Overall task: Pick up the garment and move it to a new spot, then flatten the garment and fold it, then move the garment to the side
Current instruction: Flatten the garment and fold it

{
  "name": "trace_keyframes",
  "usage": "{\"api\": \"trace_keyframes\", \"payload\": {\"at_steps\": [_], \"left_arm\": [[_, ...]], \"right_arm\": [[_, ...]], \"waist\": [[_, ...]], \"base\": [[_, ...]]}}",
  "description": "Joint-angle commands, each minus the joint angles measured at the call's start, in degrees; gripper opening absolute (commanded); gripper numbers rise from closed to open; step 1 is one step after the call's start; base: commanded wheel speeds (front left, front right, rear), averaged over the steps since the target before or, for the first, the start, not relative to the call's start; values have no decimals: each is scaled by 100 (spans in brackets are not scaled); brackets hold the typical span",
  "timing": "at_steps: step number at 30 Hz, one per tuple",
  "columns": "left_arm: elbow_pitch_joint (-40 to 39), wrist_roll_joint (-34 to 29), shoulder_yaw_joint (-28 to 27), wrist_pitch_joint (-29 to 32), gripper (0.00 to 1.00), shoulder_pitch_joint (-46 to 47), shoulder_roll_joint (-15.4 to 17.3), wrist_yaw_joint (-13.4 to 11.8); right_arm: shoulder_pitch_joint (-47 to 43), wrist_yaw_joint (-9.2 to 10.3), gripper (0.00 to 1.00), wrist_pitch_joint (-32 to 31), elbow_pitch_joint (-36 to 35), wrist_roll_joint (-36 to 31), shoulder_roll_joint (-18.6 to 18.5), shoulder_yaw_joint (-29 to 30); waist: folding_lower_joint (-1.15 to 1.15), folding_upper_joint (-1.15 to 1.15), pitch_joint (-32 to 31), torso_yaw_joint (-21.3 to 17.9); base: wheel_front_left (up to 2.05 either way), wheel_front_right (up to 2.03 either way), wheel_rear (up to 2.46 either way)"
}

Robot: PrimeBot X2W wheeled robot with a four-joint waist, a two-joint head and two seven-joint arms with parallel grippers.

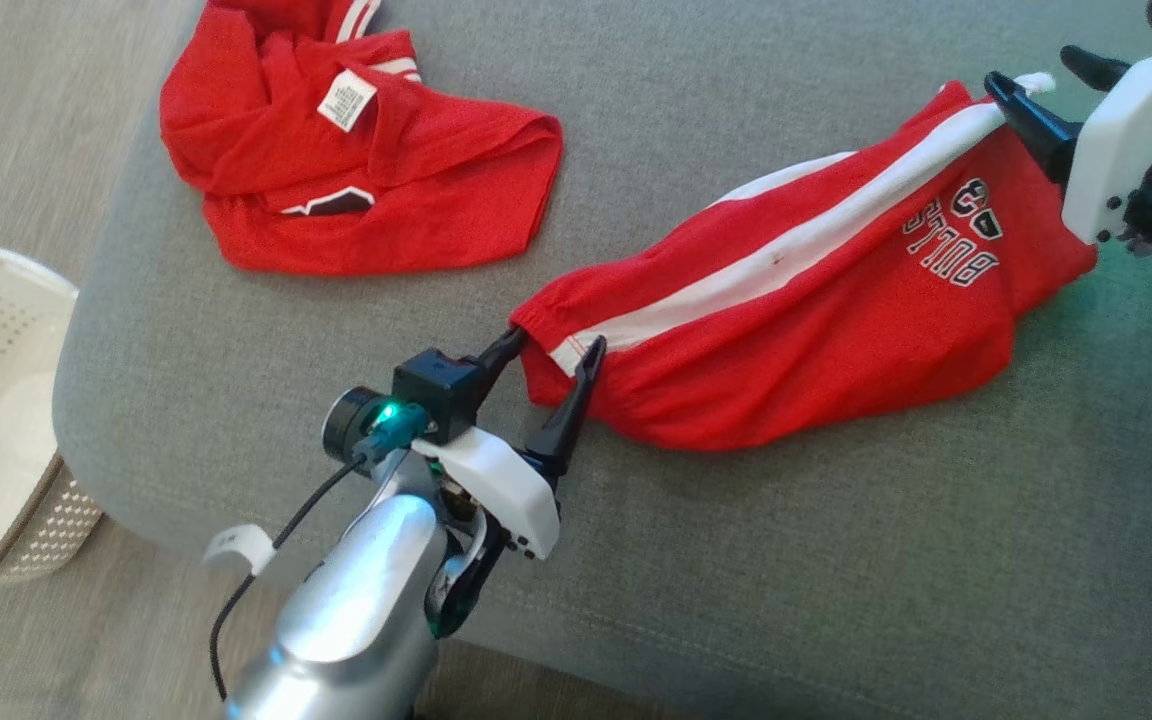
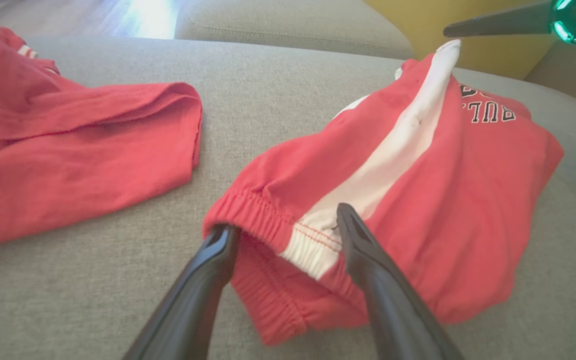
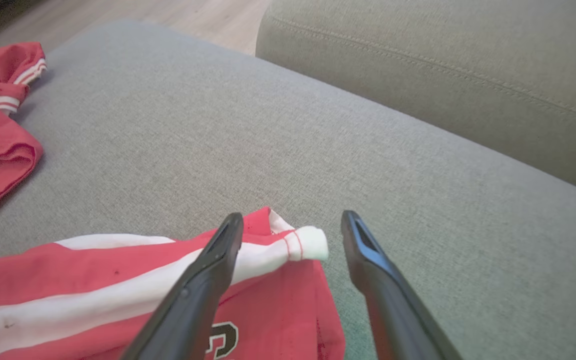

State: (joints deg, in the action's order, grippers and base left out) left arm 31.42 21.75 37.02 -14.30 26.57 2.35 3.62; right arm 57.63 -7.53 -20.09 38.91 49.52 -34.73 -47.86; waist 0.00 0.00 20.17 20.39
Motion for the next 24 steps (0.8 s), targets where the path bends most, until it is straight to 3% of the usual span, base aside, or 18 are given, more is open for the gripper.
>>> {"api": "trace_keyframes", "payload": {"at_steps": [1,13,24], "left_arm": [[-180,-2,-217,-68,100,154,59,-115],[-649,-143,-821,-69,100,-341,156,-493],[-1389,-274,-1511,-70,100,-967,219,-739]], "right_arm": [[34,4,100,233,-46,83,-4,-29],[-432,4,100,1514,67,341,70,-174],[-1179,4,100,2816,-50,305,219,157]], "waist": [[0,0,-128,-46],[0,0,-857,-431],[0,0,-1549,-867]], "base": [[0,0,0],[0,0,0],[0,0,0]]}}
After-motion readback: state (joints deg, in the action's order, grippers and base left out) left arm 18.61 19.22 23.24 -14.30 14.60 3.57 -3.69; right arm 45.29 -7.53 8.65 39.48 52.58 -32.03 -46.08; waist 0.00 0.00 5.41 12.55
